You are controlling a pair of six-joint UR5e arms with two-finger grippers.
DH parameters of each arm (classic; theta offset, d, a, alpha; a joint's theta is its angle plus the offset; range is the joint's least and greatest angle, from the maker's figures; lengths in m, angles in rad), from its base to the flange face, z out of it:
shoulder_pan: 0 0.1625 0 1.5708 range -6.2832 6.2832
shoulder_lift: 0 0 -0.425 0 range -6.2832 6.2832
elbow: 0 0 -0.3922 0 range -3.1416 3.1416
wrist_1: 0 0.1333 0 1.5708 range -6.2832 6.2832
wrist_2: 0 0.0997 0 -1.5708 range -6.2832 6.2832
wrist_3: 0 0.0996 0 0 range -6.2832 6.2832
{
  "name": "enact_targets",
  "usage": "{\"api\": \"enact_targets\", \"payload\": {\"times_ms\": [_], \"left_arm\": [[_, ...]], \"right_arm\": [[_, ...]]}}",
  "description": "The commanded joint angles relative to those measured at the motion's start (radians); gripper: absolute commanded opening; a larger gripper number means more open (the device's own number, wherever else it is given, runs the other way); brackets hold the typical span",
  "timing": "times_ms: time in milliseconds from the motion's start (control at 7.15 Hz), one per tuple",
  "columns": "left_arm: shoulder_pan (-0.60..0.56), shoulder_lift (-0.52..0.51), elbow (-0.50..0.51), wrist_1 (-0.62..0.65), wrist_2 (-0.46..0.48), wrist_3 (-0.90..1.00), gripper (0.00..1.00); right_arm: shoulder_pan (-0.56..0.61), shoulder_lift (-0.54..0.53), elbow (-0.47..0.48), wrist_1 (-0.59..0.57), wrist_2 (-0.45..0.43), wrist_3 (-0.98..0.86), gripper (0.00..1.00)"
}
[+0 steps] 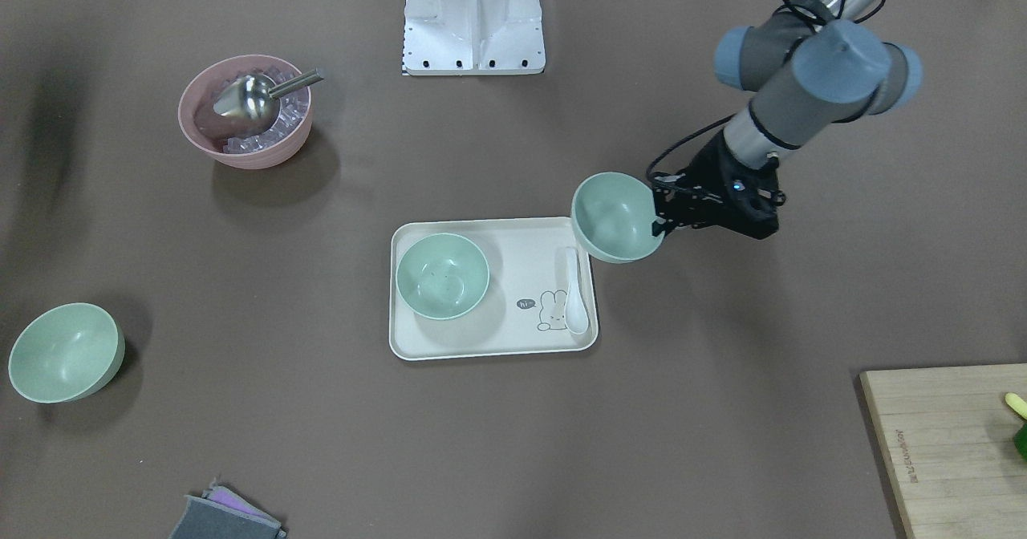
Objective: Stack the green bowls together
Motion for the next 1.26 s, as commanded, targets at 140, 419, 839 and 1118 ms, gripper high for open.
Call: {"api": "enact_targets", "payload": {"times_ms": [140, 419, 839, 1118], "left_arm": [[0.084, -0.177, 0.003, 0.219, 0.064, -0.074, 0.00], [0.128, -0.344, 0.146, 0.251, 0.126, -0.135, 0.00], [0.154, -0.456, 0.294, 0.238, 0.192, -0.162, 0.00], [0.156, -0.460, 0.340, 0.197, 0.193, -0.160, 0.00]], "right_arm": [[0.000, 0.000, -0.006, 0.008, 0.000, 0.000, 1.00], [0.000, 0.003, -0.008, 0.010, -0.001, 0.000, 1.00], [0.000, 0.007, -0.011, 0.010, -0.003, 0.000, 1.00], [0.000, 0.008, -0.011, 0.010, -0.006, 0.000, 1.00]]}}
